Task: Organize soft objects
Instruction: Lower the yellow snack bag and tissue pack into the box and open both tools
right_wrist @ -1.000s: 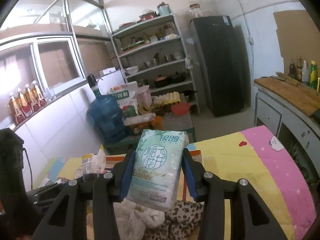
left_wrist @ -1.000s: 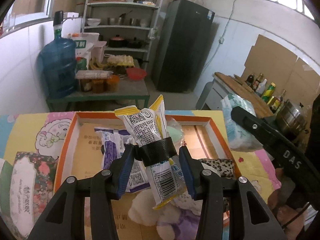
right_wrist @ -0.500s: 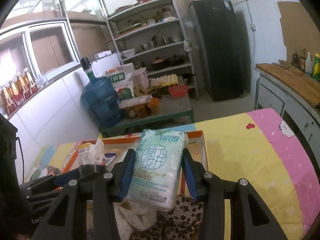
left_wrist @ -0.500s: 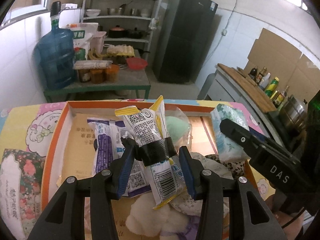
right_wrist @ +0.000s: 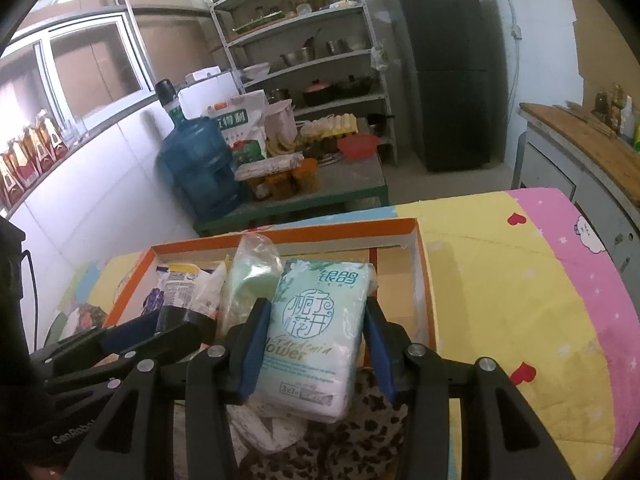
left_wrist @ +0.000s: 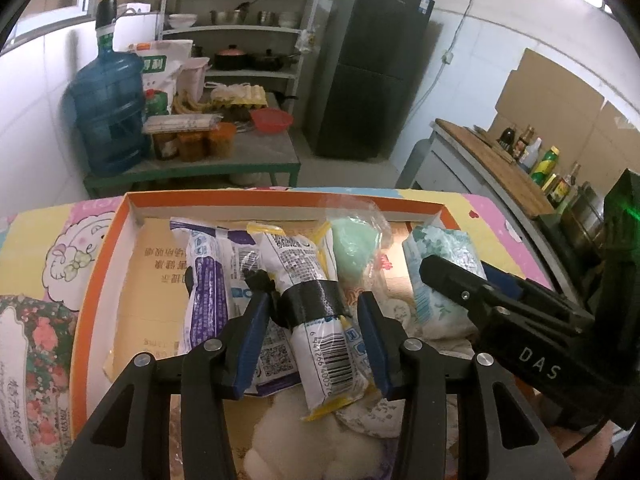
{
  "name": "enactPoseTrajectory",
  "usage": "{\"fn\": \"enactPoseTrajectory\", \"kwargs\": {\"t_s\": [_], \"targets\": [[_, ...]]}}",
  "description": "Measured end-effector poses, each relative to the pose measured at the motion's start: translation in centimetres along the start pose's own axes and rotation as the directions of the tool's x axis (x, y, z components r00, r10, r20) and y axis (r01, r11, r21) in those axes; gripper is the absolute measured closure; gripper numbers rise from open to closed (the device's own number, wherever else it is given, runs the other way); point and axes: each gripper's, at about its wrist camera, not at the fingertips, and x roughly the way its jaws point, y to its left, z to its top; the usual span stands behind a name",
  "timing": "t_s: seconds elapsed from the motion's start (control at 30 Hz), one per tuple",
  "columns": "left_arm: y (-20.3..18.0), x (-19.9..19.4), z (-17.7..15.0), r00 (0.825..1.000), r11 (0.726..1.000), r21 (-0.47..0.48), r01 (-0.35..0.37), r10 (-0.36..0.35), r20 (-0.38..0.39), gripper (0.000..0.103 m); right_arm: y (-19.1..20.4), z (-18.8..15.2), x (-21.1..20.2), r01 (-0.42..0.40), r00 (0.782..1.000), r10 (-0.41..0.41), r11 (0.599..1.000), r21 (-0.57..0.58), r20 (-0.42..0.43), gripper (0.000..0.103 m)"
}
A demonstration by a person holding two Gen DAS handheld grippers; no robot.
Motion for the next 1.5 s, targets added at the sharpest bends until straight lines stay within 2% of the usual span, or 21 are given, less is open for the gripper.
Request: {"fn": "enactPoseTrajectory", "kwargs": {"t_s": [0.5, 0.6, 0.73, 1.0, 1.5], "targets": [[-0.5, -1.8, -0.2, 0.999, 1.0, 0.025, 0.003, -0.004, 0.039, 0.056, 0.4, 0.1, 0.9, 0.008, 0.999, -0.008, 1.0, -0.012, -0.044, 0.055], [-0.6, -2.5, -0.2, 0.999, 1.0, 0.028, 0.005, -0.006, 0.048, 0.056, 0.3, 0.0, 1.0, 0.008, 0.999, -0.008, 1.0, -0.011, -0.052, 0.05], [-0.7, -3.7, -0.3, 0.998, 0.999, 0.032, 0.005, -0.007, 0.065, 0.056, 0.2, 0.1, 0.7, 0.01, 0.999, -0.01, 1.0, 0.0, -0.032, 0.041], [-0.3, -6.3, -0.9, 0.995, 0.999, 0.048, -0.003, -0.002, 0.099, 0.056, 0.6, -0.1, 0.1, 0.019, 1.0, -0.019, 1.0, -0.008, 0.005, 0.032], [1.3, -10.0, -1.8, 0.989, 0.999, 0.041, -0.023, 0.017, 0.148, 0.056, 1.4, -0.5, -2.6, 0.066, 0.997, -0.064, 0.997, -0.031, 0.051, 0.032]]}}
